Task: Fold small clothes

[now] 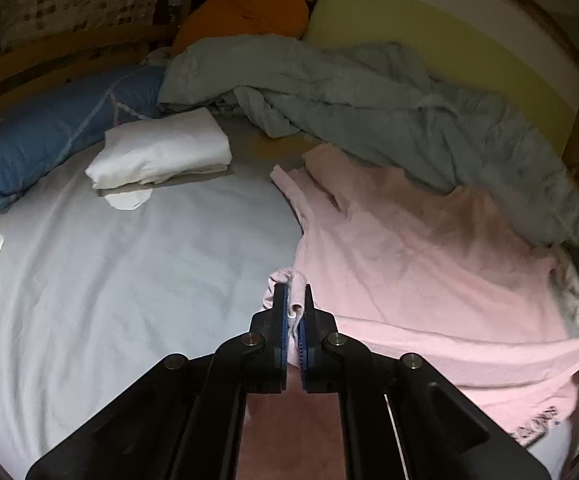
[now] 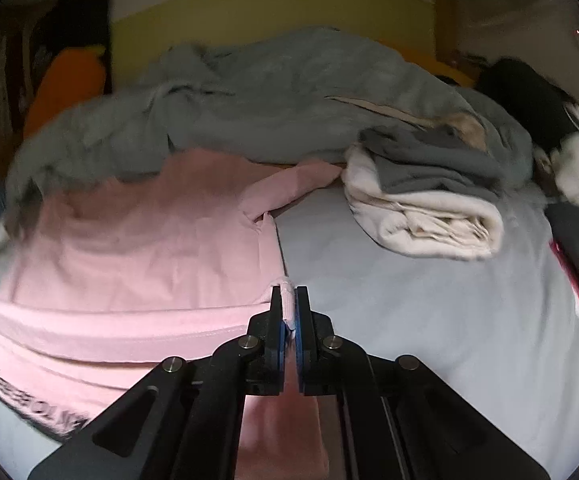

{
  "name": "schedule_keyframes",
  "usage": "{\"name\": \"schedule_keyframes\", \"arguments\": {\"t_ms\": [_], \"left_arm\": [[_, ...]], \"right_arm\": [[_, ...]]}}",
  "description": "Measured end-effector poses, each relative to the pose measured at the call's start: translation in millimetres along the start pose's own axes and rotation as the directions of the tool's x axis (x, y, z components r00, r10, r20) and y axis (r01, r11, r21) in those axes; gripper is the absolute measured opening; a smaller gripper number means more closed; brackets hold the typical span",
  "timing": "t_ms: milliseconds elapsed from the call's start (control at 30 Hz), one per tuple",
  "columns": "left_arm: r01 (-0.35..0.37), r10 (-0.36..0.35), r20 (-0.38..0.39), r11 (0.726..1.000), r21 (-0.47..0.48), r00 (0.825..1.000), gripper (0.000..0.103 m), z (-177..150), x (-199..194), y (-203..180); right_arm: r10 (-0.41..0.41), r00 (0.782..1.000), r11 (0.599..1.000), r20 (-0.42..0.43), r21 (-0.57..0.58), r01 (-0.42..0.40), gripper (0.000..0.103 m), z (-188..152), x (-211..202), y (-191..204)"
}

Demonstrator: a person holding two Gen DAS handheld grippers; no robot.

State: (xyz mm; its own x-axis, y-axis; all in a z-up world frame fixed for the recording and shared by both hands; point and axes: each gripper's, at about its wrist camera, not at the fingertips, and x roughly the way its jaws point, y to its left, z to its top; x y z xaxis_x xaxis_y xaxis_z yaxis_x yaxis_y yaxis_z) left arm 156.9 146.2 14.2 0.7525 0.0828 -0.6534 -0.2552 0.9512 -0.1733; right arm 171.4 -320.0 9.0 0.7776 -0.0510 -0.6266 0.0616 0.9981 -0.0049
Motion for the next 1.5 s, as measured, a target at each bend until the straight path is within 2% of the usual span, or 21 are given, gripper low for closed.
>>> {"name": "schedule_keyframes", "arguments": {"t_ms": [167,267,333,367,400,500,567,600,667,733,767,833,933,1033,1133,1233,1367,1467,1500], "left_arm": [[0.014,-0.013,-0.036,0.999,0.048,0.999,0.008,-14,26,6],[0.04,-0.038,-0.033,0.998,0.042,0.999,0.009,-14,24,8],[0.051,-0.052,0.022,0.997,0.052,0.998,0.02,-13,8,9],[0.037,-0.041,0.048,0.997,0.067,0.998,0.038,-13,0,8],[0.018,-0.025,0.079,0.996,0.088,0.997,0.056,-12,-11,6],[0.03,-0.05,0.146,0.99,0.136,0.988,0.061,-8,-38,3],[0.077,-0.1,0.152,0.985,0.152,0.983,0.061,-6,-49,-1],[0.117,-0.14,0.137,0.98,0.163,0.981,0.061,-7,-53,-6],[0.179,-0.197,0.073,0.963,0.204,0.978,0.061,-12,-54,-20],[0.207,-0.196,-0.068,0.941,0.269,0.978,0.06,-21,-43,-43],[0.23,-0.198,-0.135,0.931,0.285,0.971,0.054,-28,-36,-53],[0.303,-0.251,-0.209,0.912,0.277,0.945,0.05,-39,-28,-64],[0.312,-0.232,-0.284,0.908,0.278,0.93,0.047,-50,-11,-78],[0.287,-0.19,-0.308,0.906,0.31,0.932,0.047,-54,4,-89],[0.267,-0.157,-0.304,0.891,0.366,0.94,0.048,-46,20,-105],[0.268,-0.178,-0.278,0.906,0.328,0.944,0.048,-31,31,-102],[0.243,-0.202,-0.158,0.919,0.311,0.966,0.05,-17,28,-90],[0.177,-0.172,-0.043,0.931,0.319,0.984,0.065,-8,12,-79],[0.15,-0.15,-0.024,0.937,0.316,0.988,0.066,-6,9,-75]], "right_arm": [[0.024,0.998,0.999,-0.063,0.039,-0.022,0.005,-9,36,-12],[0.055,0.995,0.991,-0.082,0.124,-0.045,0.021,-9,43,-27],[0.053,0.997,0.987,-0.056,0.158,-0.044,0.038,-7,39,-36],[0.028,0.999,0.987,-0.043,0.156,-0.021,0.052,-5,34,-38],[0.008,1.0,0.989,-0.03,0.147,-0.003,0.055,-4,29,-39],[-0.01,0.999,0.994,0.035,0.11,0.006,0.055,2,6,-38],[0.023,0.997,0.995,0.072,0.1,-0.03,0.055,6,-10,-32],[0.052,0.995,0.994,0.08,0.092,-0.059,0.055,7,-16,-28],[0.17,0.984,0.984,0.052,0.04,-0.172,0.055,5,-24,-9],[0.292,0.956,0.956,-0.028,-0.029,-0.293,0.055,-2,-22,20],[0.328,0.943,0.942,-0.06,-0.048,-0.331,0.055,-7,-21,31],[0.369,0.918,0.92,-0.145,-0.084,-0.383,0.055,-19,-14,56],[0.349,0.896,0.906,-0.274,-0.147,-0.397,0.053,-39,5,90],[0.289,0.906,0.909,-0.308,-0.207,-0.361,0.05,-43,20,105],[0.258,0.922,0.917,-0.29,-0.227,-0.328,0.047,-27,36,114],[0.258,0.929,0.924,-0.264,-0.213,-0.317,0.044,-15,52,115],[0.209,0.968,0.953,-0.135,-0.194,-0.233,0.041,0,49,106],[0.13,0.991,0.967,-0.019,-0.219,-0.131,0.041,10,30,91],[0.118,0.993,0.971,-0.001,-0.21,-0.115,0.042,15,26,84]]}}
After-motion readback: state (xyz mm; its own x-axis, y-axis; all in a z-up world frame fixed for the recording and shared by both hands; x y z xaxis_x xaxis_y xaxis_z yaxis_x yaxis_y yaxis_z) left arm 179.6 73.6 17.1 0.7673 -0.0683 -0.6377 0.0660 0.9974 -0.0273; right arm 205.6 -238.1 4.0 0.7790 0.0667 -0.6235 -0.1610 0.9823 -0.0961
